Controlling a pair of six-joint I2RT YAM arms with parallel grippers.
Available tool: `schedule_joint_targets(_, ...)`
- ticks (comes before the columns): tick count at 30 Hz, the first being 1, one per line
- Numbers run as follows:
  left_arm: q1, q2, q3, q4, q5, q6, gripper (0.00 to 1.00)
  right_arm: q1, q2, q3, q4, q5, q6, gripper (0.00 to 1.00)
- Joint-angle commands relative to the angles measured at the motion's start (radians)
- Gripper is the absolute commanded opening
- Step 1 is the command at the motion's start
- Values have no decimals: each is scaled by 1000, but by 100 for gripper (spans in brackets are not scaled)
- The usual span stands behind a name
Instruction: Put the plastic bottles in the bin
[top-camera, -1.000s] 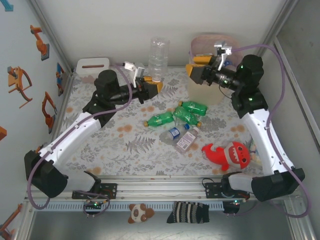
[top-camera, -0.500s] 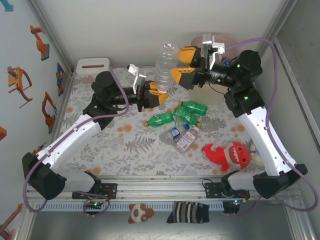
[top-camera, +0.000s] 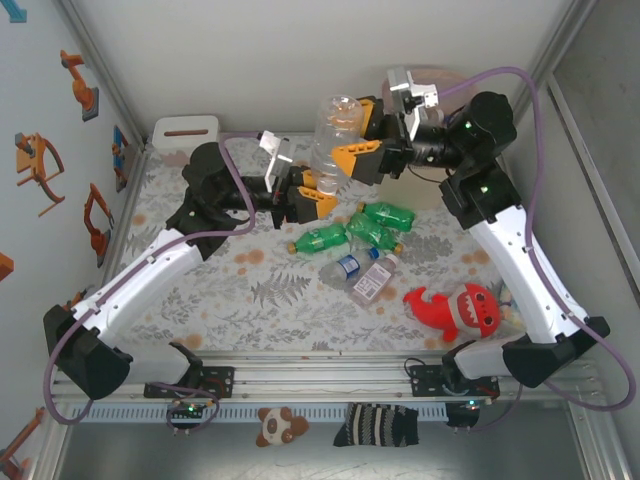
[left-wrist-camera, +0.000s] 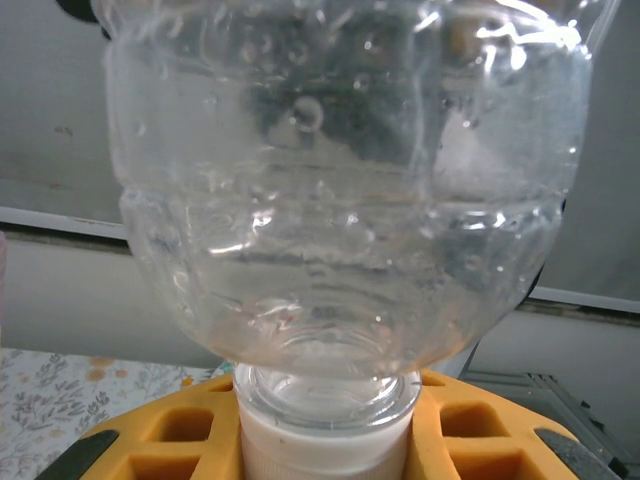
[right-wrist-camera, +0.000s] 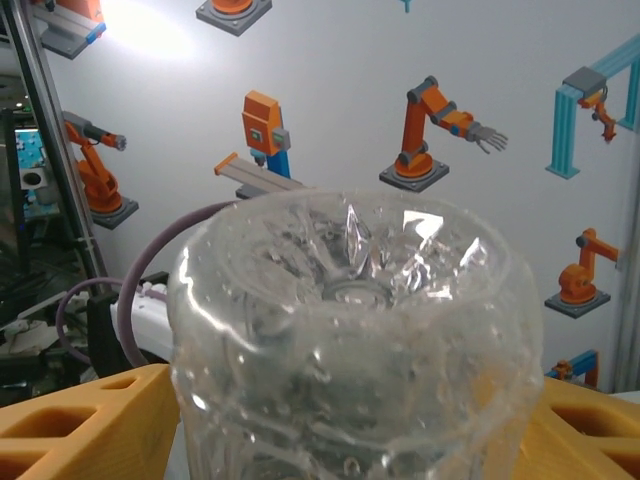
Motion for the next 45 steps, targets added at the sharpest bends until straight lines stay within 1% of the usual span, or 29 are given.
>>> schedule_joint_targets(1,-7,-1,37,50,31,-9,2,13,-18,18,-39,-39,-29,71)
schedule_joint_targets(7,-8,9,45,62,30,-21,3,16,-23,20,-53,-26,-36,62)
schedule_joint_targets(12,-8,3,39,63,17,-23,10,17,-28,23,-59,-9,-40,58)
schedule_joint_targets(16,-8,-9,30,69,1,-24,21,16,-30,41,-88,19,-44,57)
schedule_joint_targets(17,-9,-13,25,69,-5,-26,30,17,-31,44,-94,29,-49,56)
schedule_joint_targets(18,-8,-18,19,68,-15,-26,37,16,-34,45,-98,36,-52,56)
schedule_joint_targets(20,-9,-36,1,66,-37,-21,45,15,-32,56,-113,48,-56,56)
schedule_joint_targets(22,-7,-57,-14,46,-52,-5,50,14,-25,82,-154,59,-76,56)
schedule_joint_targets(26,-7,-114,-40,-54,-106,61,57,-15,-13,122,-209,114,-107,56)
schedule_joint_targets(32,-5,-187,-82,-163,-211,127,58,-137,32,189,-255,206,-71,57)
schedule_joint_targets(39,-6,-212,-105,-180,-244,132,58,-291,154,325,-443,331,-117,56)
schedule_joint_targets(42,-6,-211,-107,-184,-251,134,58,-345,215,383,-530,415,-166,56)
schedule_joint_targets(45,-5,-212,-105,-191,-256,139,58,-398,280,428,-572,501,-156,55)
